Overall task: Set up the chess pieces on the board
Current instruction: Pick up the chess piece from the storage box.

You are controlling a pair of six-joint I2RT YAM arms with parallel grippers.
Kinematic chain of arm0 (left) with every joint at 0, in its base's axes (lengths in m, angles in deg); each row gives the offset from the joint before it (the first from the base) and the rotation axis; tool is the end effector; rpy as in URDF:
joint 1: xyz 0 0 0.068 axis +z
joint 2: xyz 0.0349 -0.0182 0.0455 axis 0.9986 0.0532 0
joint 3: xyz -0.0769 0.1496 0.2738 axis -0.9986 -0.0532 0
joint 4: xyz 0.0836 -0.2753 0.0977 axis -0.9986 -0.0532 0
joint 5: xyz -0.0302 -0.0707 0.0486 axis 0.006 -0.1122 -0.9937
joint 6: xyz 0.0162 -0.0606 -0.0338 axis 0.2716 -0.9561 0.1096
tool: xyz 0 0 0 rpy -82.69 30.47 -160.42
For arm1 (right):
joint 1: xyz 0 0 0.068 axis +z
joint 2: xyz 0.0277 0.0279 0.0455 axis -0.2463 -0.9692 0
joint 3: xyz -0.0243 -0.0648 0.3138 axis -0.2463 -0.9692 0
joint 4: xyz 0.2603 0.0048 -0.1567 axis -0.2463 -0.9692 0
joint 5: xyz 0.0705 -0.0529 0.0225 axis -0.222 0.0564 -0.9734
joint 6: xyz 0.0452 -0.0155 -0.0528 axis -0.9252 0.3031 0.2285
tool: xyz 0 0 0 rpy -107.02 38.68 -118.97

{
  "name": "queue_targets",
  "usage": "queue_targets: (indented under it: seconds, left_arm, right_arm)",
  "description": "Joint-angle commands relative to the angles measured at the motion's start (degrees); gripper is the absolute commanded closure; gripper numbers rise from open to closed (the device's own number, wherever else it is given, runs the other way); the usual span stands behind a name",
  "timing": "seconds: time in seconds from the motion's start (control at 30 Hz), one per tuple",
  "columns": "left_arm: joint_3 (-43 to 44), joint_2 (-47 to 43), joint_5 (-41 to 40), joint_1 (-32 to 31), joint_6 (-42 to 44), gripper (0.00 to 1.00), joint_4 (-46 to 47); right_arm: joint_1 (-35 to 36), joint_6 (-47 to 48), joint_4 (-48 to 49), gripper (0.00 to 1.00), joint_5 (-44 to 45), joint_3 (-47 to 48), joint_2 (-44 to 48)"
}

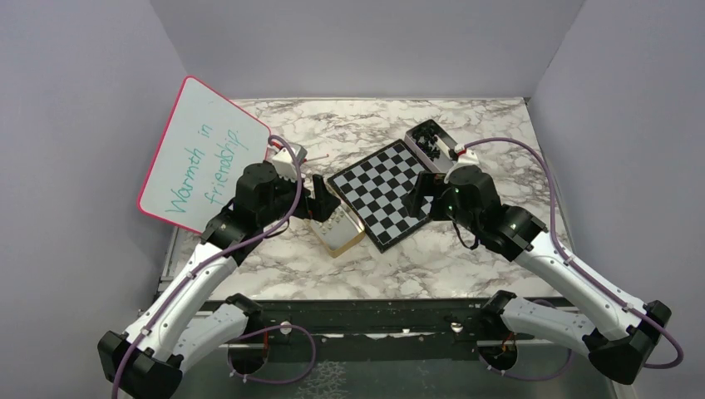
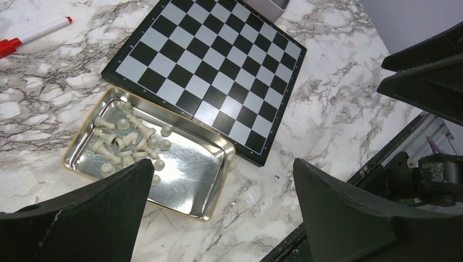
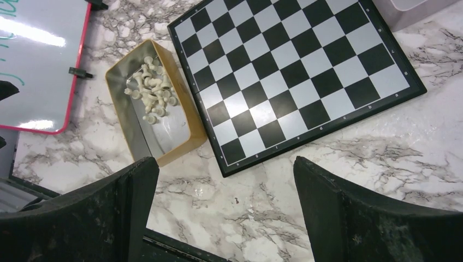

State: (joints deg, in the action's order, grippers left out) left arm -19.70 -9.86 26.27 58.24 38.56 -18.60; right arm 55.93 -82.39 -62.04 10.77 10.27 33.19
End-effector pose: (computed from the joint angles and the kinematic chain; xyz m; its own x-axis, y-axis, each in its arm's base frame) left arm 0.1999 -0.1251 0.3565 -0.5275 -0.0781 -0.8459 0.5116 0.7657 -0.3898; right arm 0.1914 0.1505 0.3620 -0.5947 0.1805 -0.7834 -0.1893 0.9156 0.3547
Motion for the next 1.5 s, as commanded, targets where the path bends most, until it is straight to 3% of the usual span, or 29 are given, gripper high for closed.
queue_targets:
  seconds: [0.0,0.27,0.47,0.57,0.7,0.83,1.2,1.47]
  left_arm:
    - [-0.16,-1.44,-1.56,0.06,1.04,0.01,-0.66]
    - [-1.89,-1.95,-6.81,0.06,1.72,0.01,-0.64]
    - [-2.88,-3.05,-16.57,0.06,1.01,0.01,-1.28]
    - [-2.93,-3.89,-17.99,0.06,2.29,0.01,-1.68]
    - [-3.77,-7.28,-21.37,0.06,4.46,0.01,-2.62]
    - [-5.45,-11.74,-26.13,0.06,6.75,0.01,-3.59]
    - [-7.03,-20.28,-36.38,0.06,7.19,0.01,-3.83]
    - [-7.42,-24.05,-40.05,0.06,6.58,0.01,-3.76]
  right_arm:
    - [0.09,-0.97,0.83,0.0,0.49,0.39,0.53]
    - [0.11,-0.96,1.86,0.0,-3.7,0.1,-0.24]
    - [0.09,-2.37,6.37,0.0,-12.13,-2.25,-1.4]
    - [0.18,-0.09,13.0,0.09,-21.24,-4.99,-1.54]
    - [0.17,-1.02,16.93,0.23,-24.49,-4.67,-6.38]
    - [1.31,0.17,15.19,0.38,-23.22,0.37,-14.74]
    - [8.57,5.49,12.42,0.61,-10.65,14.02,-34.98]
    - [11.02,7.72,11.36,0.64,-7.7,23.69,-48.33]
